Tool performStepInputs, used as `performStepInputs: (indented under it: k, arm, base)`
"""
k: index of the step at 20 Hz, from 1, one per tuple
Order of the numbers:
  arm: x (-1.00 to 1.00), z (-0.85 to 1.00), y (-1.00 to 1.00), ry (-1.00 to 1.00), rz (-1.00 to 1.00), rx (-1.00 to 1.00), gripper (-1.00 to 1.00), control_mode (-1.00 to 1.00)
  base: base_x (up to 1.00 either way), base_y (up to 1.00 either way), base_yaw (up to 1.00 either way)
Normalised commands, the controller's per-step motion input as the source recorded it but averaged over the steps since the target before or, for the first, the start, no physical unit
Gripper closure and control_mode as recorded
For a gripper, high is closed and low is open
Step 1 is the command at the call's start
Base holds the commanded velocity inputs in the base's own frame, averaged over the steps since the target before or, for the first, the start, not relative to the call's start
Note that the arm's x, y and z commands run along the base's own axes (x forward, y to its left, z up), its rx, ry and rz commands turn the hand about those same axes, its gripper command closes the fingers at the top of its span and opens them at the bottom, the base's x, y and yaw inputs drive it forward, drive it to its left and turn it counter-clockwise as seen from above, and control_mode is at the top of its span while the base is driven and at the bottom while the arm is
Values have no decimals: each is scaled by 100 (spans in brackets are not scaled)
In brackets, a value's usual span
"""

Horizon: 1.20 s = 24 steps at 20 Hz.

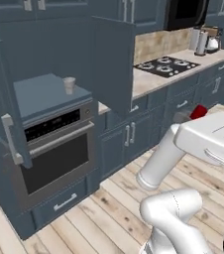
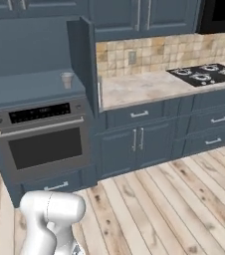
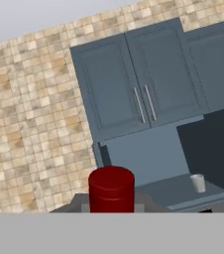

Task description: There is a bowl on the dining counter. Grab a lemon wedge from the fridge and place it in the bowl. Then get the liquor bottle and glass cup from the cabinet and place them next to the bowl.

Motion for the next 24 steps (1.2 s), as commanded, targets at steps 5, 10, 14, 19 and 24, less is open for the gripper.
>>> performStepInputs:
  k: [5,10,14,19,24]
  arm:
    - [0,0,0,0,0,0,100,100]
    - [0,0,0,0,0,0,100,100]
    - [0,0,0,0,0,0,100,100]
    - [0,0,0,0,0,0,100,100]
    - [0,0,0,0,0,0,100,100]
  base:
    - [-74,56,-41]
    - [-80,66,-45]
    - [-97,48,-47]
    - [-100,21,-43]
    - [-100,-7,-34]
